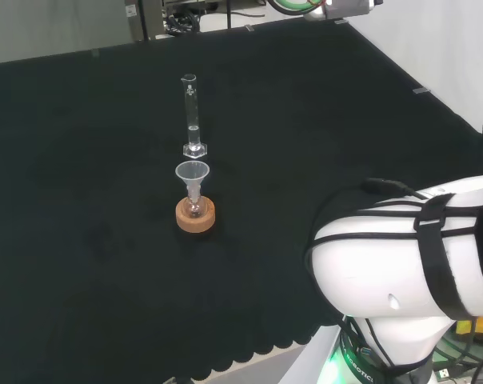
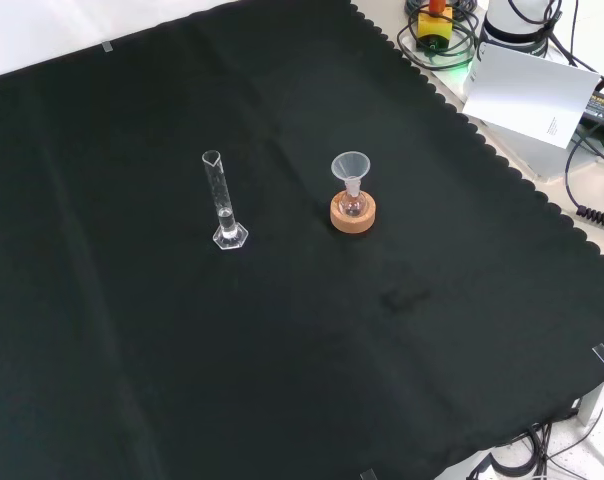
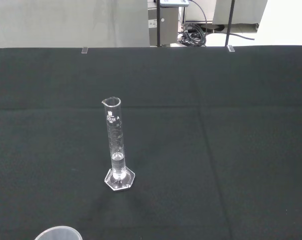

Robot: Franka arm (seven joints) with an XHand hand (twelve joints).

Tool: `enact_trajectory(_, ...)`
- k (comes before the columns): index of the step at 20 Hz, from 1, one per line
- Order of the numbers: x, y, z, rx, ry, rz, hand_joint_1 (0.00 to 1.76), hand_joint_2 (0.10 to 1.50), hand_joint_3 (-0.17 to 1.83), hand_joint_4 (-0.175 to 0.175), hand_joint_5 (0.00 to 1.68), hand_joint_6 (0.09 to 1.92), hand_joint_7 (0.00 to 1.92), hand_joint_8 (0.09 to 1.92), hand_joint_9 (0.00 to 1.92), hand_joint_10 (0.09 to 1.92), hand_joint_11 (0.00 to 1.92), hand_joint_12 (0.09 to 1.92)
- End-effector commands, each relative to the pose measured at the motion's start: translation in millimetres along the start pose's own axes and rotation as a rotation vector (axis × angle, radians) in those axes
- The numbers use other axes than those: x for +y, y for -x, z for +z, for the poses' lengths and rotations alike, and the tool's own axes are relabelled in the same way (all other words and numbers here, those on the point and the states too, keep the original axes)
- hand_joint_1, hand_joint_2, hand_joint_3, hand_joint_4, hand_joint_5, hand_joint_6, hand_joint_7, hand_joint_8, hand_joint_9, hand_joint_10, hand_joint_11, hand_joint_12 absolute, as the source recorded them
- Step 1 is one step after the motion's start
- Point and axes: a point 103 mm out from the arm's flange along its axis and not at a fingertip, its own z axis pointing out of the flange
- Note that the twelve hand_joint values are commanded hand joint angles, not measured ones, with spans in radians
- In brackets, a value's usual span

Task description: Pick up the graduated cylinder.

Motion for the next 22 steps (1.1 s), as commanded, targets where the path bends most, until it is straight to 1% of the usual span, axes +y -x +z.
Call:
enact_trajectory(1,0,1,0,-0.011,0.012,0.0,0.07,1.11,0.56,0.001,0.17,0.19,0.0,0.49,0.13,0.61,0.11,1.3)
enact_trajectory(3,-1,3,0,-0.007,0.012,0.001,0.04,1.18,0.43,0.001,0.21,0.09,0.0,0.48,0.13,0.61,0.08,1.34)
enact_trajectory(5,-1,4,0,-0.009,0.013,0.001,0.04,1.22,0.37,0.001,0.22,0.09,0.0,0.47,0.13,0.61,0.08,1.35)
enact_trajectory(8,1,6,2,-0.006,0.011,0.004,0.04,1.23,0.35,0.001,0.23,0.09,0.0,0.47,0.13,0.62,0.08,1.36)
enact_trajectory(12,10,13,11,0.013,0.001,0.025,0.05,1.23,0.34,0.0,0.24,0.09,0.0,0.48,0.13,0.62,0.08,1.36)
enact_trajectory(16,24,17,27,0.041,-0.008,0.046,0.06,1.23,0.33,0.0,0.24,0.09,0.01,0.48,0.13,0.62,0.08,1.36)
enact_trajectory(22,56,25,59,0.033,-0.049,0.06,0.09,1.22,0.32,-0.001,0.25,0.09,0.01,0.48,0.14,0.62,0.08,1.36)
